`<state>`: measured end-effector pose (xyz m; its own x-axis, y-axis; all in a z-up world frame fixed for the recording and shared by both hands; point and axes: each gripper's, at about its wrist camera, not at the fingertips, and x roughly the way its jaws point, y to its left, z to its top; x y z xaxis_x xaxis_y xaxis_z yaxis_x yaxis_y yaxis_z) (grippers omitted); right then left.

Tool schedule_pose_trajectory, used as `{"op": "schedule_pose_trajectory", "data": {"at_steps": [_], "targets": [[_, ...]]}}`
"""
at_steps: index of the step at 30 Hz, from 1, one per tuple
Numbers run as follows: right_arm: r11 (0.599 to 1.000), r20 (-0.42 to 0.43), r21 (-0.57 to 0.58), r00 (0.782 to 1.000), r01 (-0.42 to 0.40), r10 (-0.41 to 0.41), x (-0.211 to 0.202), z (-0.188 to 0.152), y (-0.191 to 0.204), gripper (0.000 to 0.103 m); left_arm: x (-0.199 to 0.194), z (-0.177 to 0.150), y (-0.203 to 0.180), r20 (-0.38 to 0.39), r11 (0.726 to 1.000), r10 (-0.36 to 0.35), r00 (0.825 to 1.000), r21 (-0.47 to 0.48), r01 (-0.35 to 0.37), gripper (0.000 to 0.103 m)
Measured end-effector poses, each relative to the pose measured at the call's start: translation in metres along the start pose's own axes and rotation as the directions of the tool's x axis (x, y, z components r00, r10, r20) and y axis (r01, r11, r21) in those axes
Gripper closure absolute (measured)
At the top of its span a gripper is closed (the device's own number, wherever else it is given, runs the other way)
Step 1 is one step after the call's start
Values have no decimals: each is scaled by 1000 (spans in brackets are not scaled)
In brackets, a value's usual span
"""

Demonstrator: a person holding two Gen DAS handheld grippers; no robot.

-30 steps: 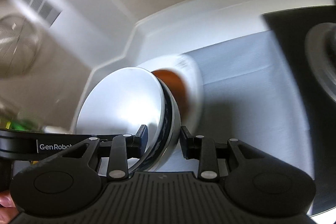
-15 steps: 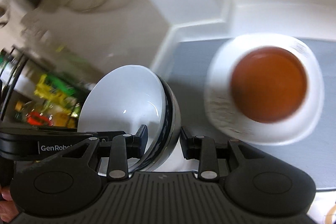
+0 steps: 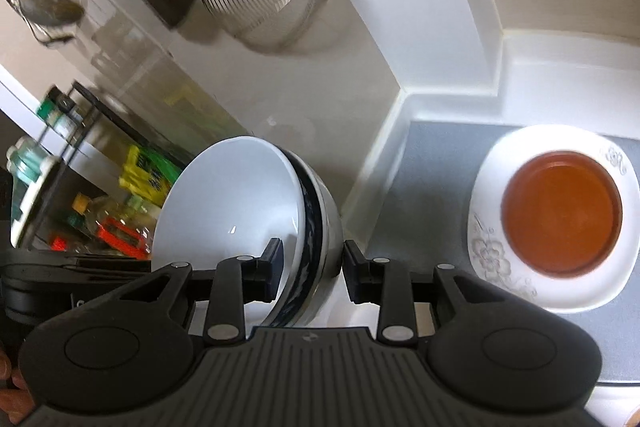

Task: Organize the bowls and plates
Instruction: 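Lift the bowl stack with both grippers toward the plate stack, then lower the bowl stack onto the brown plate with both grippers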

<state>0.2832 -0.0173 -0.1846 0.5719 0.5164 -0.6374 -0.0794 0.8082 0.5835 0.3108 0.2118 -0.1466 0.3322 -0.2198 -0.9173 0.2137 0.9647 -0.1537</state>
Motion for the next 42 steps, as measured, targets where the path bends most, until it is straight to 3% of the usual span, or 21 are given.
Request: {"op": "schedule_pose_trajectory", "data": {"at_steps": [9, 15, 21, 25, 26, 30, 34, 38, 42], "targets": [[997, -107, 7, 991, 80, -79, 46, -39, -34, 68, 85, -19, 25, -167, 992, -73, 983, -113, 55, 70], [990, -150, -43, 979, 132, -137, 68, -51, -39, 68, 109, -27, 31, -200, 990, -88, 976, -122, 65, 70], [945, -148, -253, 957, 207, -250, 80, -61, -22, 70, 125, -31, 38, -239, 984, -129, 963, -152, 94, 74], [940, -150, -264, 954, 215, -260, 77, -56, -28, 64, 124, -32, 43, -218, 979, -152, 964, -166, 116, 78], [947, -157, -246, 956, 206, -248, 75, -53, -31, 60, 121, -33, 46, -208, 974, -172, 963, -180, 135, 80], [971, -154, -179, 970, 158, -186, 59, -46, -41, 61, 107, -32, 54, -157, 972, -182, 971, -179, 153, 80], [982, -153, -139, 977, 125, -146, 49, -42, -48, 71, 111, -32, 63, -166, 972, -170, 971, -191, 137, 79], [984, -147, -142, 981, 105, -126, 52, -43, -51, 73, 112, -33, 70, -167, 962, -197, 966, -221, 158, 80], [996, -156, -49, 985, 68, -75, 57, -42, -70, 76, 112, -32, 69, -164, 959, -212, 964, -227, 172, 80]]}}
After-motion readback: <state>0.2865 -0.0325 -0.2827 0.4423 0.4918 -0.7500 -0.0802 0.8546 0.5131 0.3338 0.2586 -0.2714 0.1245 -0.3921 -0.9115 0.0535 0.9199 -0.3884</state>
